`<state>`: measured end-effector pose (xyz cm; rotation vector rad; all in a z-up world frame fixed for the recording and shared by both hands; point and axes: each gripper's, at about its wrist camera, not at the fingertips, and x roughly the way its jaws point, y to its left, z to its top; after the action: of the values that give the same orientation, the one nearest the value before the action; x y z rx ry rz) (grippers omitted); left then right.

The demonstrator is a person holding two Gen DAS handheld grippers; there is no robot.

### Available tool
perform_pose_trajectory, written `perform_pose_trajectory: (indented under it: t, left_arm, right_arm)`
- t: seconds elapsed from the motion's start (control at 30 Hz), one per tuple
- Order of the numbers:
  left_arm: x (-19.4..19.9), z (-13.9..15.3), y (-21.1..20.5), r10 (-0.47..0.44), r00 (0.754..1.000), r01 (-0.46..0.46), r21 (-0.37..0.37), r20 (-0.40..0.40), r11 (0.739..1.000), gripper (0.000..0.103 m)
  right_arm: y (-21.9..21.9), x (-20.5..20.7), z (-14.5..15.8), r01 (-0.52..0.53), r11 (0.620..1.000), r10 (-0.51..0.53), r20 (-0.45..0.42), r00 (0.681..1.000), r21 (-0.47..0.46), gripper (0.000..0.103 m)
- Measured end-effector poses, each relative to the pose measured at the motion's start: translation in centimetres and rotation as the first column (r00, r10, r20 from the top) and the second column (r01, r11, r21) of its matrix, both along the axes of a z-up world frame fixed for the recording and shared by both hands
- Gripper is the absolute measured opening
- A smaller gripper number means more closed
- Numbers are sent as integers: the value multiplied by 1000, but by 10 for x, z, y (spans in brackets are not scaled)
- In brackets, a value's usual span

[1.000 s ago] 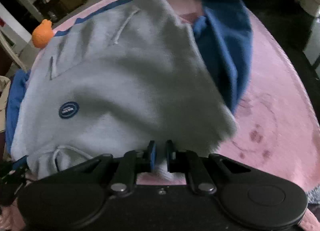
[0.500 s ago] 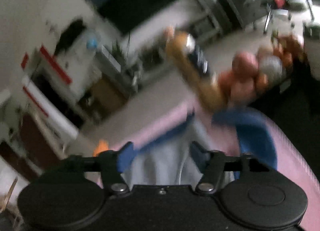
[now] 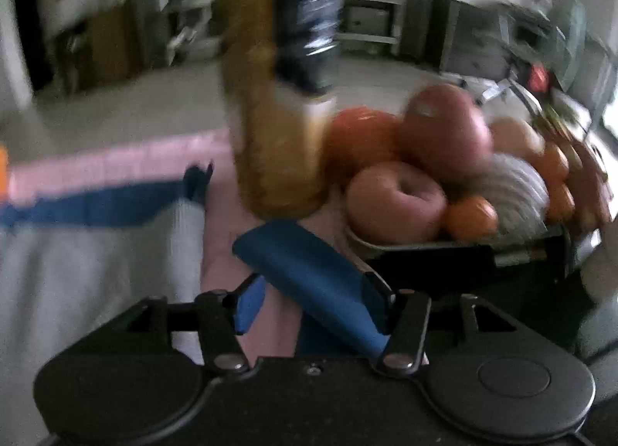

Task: Fold clothes

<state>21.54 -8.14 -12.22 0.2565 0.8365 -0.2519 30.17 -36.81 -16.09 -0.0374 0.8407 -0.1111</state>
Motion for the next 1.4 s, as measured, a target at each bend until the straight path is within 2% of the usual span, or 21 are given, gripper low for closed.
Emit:
perform_pose_trajectory:
  t: [0.07,0.1,0.13,0.17,0.27,0.37,0.47,0.57,0.6,0.63,0.67,0.7,0.73,0.8,0.87,0.93,1.0,1.03,1.13,1.23,1.4]
  left_arm:
    - [-1,-1,2,7,1000,-7,7,-5,1000,39]
    - [-3,1,4,14,1000,-14,11,0,1000,39]
    - [-5,3,5,20,1000,-20,14,5,1000,39]
    - [-9,7,7,26,1000,-26,10,13,1000,39]
    - [-25,22,11,29,999,-28,-26,35,999,39]
    - [-47,36,8,15,998,-11,-67,56,998,39]
    - [-67,47,2,-10,998,17,-118,56,993,39]
    - [-82,50,-9,-31,999,36,-142,33,989,39]
    - [-87,50,-14,-40,999,44,-138,28,989,40]
    - [-91,51,-20,-49,999,52,-134,22,990,40]
    - [-96,51,-25,-58,998,60,-131,16,990,40]
    - [-100,50,-30,-69,998,70,-124,11,990,40]
    - [-104,49,-35,-80,997,80,-117,5,990,40]
    - [-109,47,-44,-96,995,95,-111,-6,989,40]
    - [-111,45,-53,-105,994,102,-102,-17,990,40]
    - [-112,44,-62,-111,993,108,-89,-27,990,40]
    - [-111,44,-68,-117,993,114,-83,-33,990,40]
    - [-111,44,-70,-120,992,117,-80,-34,990,40]
    - [-110,42,-74,-122,992,119,-73,-36,990,41]
    - [-106,36,-74,-114,992,109,-80,-58,991,40]
    - [-102,23,-76,-109,989,102,-71,-99,992,40]
  right_arm:
    - [5,5,-12,-23,998,22,-15,1000,-61,45]
    - [7,5,-16,-21,996,20,-14,1000,-81,15]
    - [4,2,-13,2,998,-2,6,1000,-70,3]
    - [0,-1,-9,30,998,-29,30,999,-51,3]
    - [-32,-28,31,122,985,-141,167,976,119,3]
    - [-73,-70,70,158,930,-255,273,928,332,3]
    - [-114,-121,90,113,854,-335,371,866,508,3]
    - [-148,-156,91,147,801,-442,408,798,580,3]
    - [-160,-161,87,206,781,-496,385,778,589,5]
    - [-172,-165,83,273,756,-552,355,755,595,15]
    - [-182,-167,76,372,729,-617,317,720,574,30]
    - [-191,-169,67,502,693,-689,270,673,517,62]
    - [-197,-170,59,591,664,-733,243,635,458,63]
    - [-208,-171,48,642,652,-748,199,634,403,61]
    - [-213,-169,43,619,661,-731,180,658,424,57]
    - [-216,-163,38,584,665,-710,149,689,466,35]
    - [-220,-151,30,542,654,-681,100,725,527,19]
    - [-224,-144,24,532,638,-673,69,736,557,17]
    - [-227,-127,13,588,597,-683,-39,730,546,21]
    - [-243,-124,-4,660,505,-719,-153,678,556,33]
    - [-245,-119,-23,666,538,-703,-161,693,517,36]
